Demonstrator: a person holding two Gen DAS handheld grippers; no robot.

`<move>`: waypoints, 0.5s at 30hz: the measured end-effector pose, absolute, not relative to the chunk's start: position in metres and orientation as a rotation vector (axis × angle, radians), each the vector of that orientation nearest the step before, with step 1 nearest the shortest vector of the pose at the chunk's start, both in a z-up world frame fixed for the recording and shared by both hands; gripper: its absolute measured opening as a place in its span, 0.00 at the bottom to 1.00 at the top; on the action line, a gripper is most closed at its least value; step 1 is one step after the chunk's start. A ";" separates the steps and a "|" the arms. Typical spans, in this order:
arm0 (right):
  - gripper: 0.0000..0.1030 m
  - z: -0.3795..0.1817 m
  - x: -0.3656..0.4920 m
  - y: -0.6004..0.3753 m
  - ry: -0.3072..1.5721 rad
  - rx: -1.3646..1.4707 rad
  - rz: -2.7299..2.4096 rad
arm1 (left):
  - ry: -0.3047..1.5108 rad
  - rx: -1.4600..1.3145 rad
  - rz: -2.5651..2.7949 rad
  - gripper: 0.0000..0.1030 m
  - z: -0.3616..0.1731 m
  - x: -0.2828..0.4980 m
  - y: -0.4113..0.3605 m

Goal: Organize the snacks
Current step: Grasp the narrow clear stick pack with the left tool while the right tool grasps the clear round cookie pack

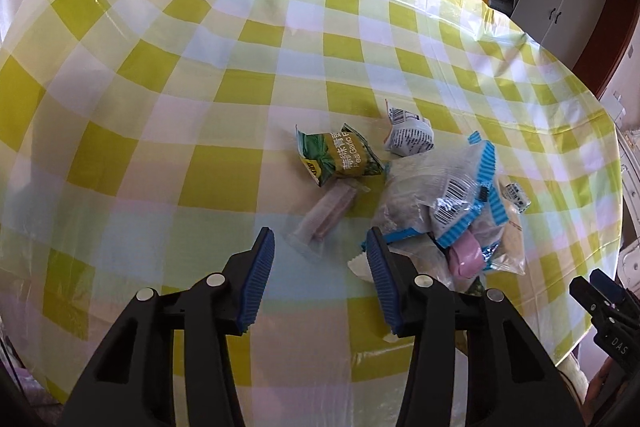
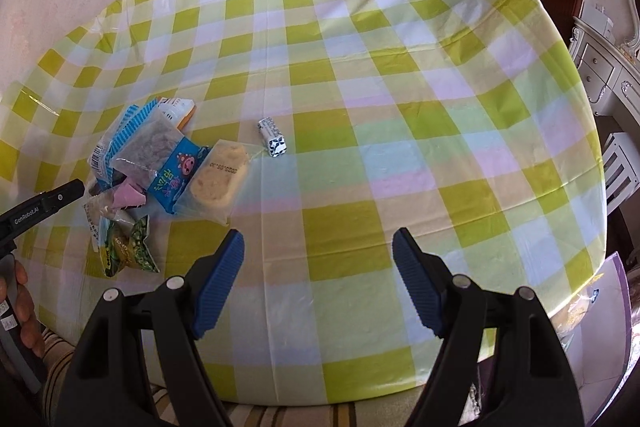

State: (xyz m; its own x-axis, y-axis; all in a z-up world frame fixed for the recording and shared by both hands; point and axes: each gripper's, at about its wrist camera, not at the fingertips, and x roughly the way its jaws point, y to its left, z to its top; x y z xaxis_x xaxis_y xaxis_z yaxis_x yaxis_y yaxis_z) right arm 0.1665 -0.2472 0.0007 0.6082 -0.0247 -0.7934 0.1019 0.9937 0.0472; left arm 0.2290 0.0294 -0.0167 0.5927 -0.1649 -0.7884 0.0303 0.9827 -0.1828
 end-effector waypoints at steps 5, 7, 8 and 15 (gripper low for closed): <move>0.75 -0.005 0.186 -0.231 0.932 0.116 -0.027 | 0.954 -0.106 -0.138 0.38 -0.028 0.249 0.026; 0.75 -0.007 0.194 -0.222 0.939 0.107 -0.019 | 0.960 -0.088 -0.144 0.37 -0.032 0.255 0.024; 0.75 -0.008 0.198 -0.218 0.942 0.101 -0.013 | 0.963 -0.076 -0.141 0.37 -0.034 0.258 0.023; 0.75 -0.018 0.223 -0.196 0.956 0.076 0.003 | 0.939 -0.014 -0.147 0.33 -0.037 0.262 0.017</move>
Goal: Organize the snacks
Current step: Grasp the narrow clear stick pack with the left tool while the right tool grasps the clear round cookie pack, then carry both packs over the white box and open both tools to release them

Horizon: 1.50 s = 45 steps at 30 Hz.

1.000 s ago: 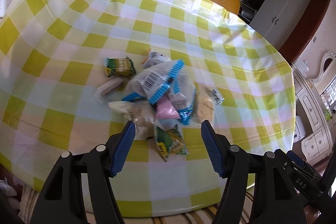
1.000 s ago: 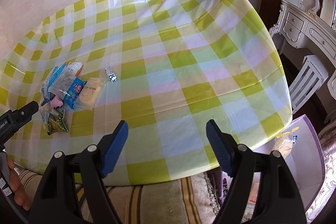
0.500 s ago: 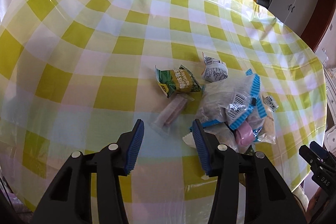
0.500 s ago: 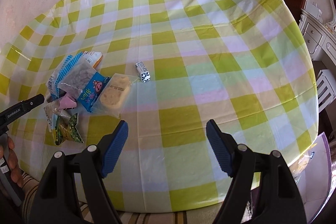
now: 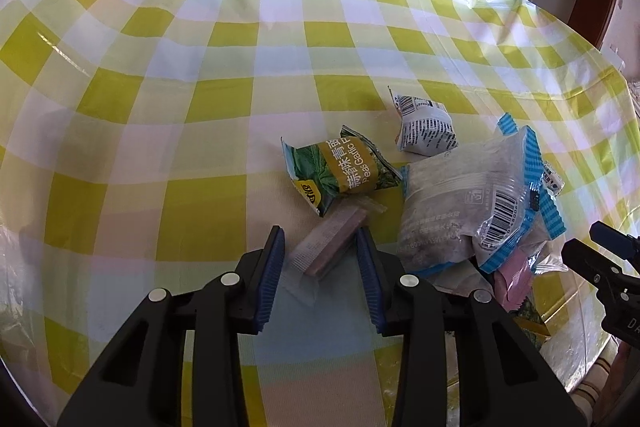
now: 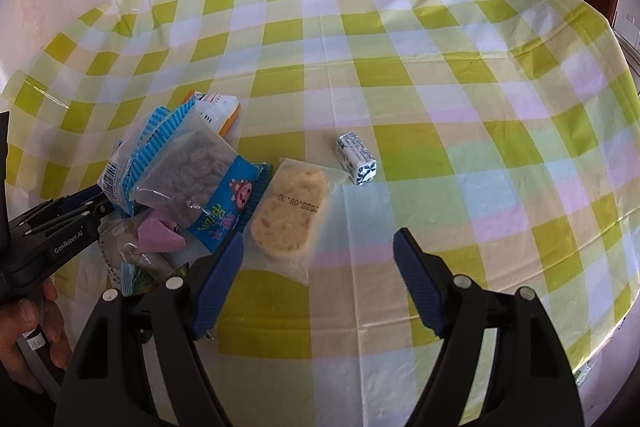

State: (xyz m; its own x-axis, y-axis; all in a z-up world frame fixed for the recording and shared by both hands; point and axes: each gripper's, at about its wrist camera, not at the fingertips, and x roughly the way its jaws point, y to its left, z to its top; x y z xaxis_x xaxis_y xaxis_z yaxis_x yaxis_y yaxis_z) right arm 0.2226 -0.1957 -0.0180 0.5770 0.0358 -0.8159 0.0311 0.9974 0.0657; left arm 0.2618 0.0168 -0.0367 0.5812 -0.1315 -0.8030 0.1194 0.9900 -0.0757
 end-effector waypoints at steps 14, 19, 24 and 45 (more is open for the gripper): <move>0.72 -0.038 0.251 -0.189 0.999 0.076 -0.012 | 0.914 0.040 -0.133 0.16 -0.037 0.256 0.016; 0.51 -0.038 0.252 -0.189 0.982 0.035 -0.041 | 0.907 0.020 -0.112 0.16 -0.037 0.255 0.021; 0.36 -0.037 0.250 -0.191 0.971 0.038 -0.036 | 0.903 -0.021 -0.072 0.15 -0.035 0.252 0.032; 0.35 -0.015 0.201 -0.214 0.961 0.046 -0.027 | 0.847 -0.096 -0.031 0.15 -0.003 0.197 0.041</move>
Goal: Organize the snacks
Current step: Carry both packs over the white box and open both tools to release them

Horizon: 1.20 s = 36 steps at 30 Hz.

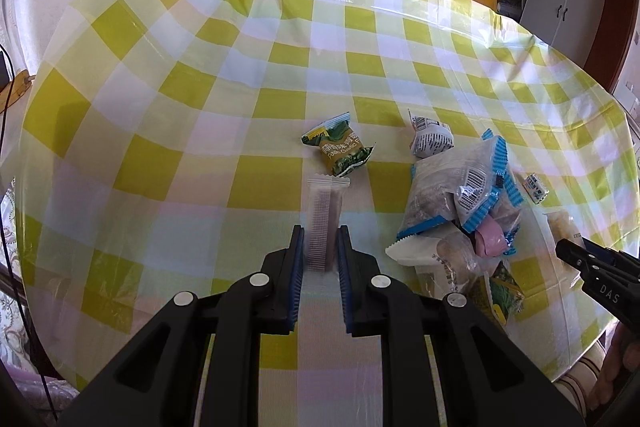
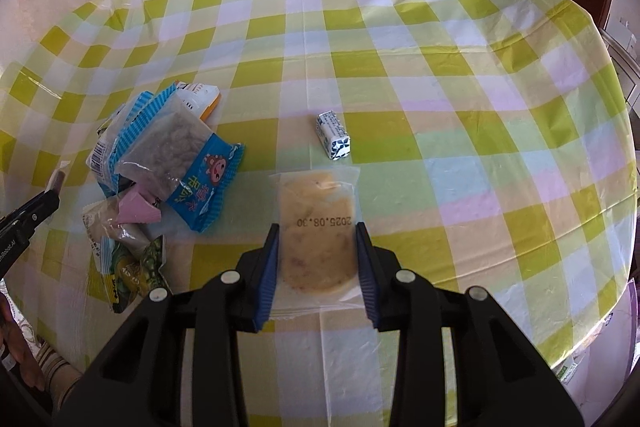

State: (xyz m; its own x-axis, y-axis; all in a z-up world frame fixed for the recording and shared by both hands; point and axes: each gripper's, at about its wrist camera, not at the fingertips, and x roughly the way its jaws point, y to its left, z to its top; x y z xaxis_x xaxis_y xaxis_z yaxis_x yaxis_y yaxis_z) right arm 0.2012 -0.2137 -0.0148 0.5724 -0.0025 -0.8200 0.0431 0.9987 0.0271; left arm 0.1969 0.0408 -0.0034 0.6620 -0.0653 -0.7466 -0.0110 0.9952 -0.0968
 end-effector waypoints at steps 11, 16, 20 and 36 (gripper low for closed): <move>0.35 0.001 0.166 -0.238 0.947 0.072 -0.038 | 0.805 -0.079 -0.069 0.15 0.020 0.160 0.018; 0.35 0.008 0.149 -0.252 0.940 0.085 -0.045 | 0.796 -0.078 -0.110 0.15 0.028 0.147 0.001; 0.35 0.013 0.137 -0.265 0.935 0.098 -0.053 | 0.789 -0.061 -0.156 0.15 0.034 0.137 -0.021; 0.35 0.023 0.089 -0.337 0.915 0.160 -0.160 | 0.825 -0.023 -0.427 0.15 0.040 0.117 -0.128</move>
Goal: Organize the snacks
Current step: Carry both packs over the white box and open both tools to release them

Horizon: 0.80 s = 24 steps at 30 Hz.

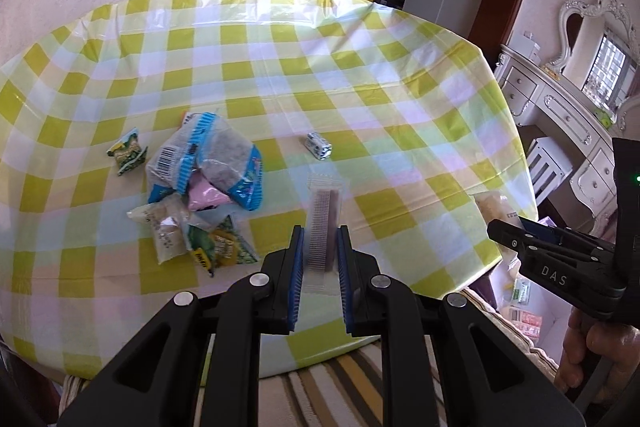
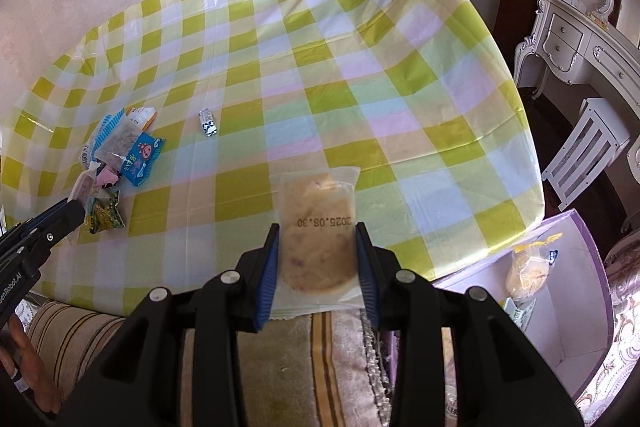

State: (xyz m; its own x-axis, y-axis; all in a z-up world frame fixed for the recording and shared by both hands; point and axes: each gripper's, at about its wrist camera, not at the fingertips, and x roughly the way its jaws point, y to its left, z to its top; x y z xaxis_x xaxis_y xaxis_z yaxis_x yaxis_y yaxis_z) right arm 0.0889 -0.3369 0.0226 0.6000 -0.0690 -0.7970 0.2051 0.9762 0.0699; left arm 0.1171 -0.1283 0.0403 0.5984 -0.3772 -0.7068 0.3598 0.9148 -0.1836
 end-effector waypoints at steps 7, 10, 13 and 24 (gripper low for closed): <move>0.35 0.014 0.067 -0.388 0.925 0.189 -0.271 | 0.856 -0.001 -0.555 0.15 0.038 0.110 -0.179; 0.35 0.009 0.058 -0.412 0.930 0.202 -0.330 | 0.876 0.005 -0.614 0.15 0.036 0.108 -0.202; 0.35 0.005 0.049 -0.434 0.937 0.213 -0.383 | 0.899 0.005 -0.681 0.15 0.033 0.106 -0.224; 0.35 -0.006 0.024 -0.492 0.944 0.254 -0.524 | 0.957 0.061 -0.855 0.15 0.025 0.088 -0.297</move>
State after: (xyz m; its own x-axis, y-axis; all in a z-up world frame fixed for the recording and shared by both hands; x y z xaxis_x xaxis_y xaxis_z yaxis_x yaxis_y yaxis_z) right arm 0.0242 -0.4921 -0.0060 0.4746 -0.3147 -0.8220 0.5306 0.8474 -0.0181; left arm 0.0877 -0.2970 0.0246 0.2837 -0.6131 -0.7373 0.6642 0.6802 -0.3100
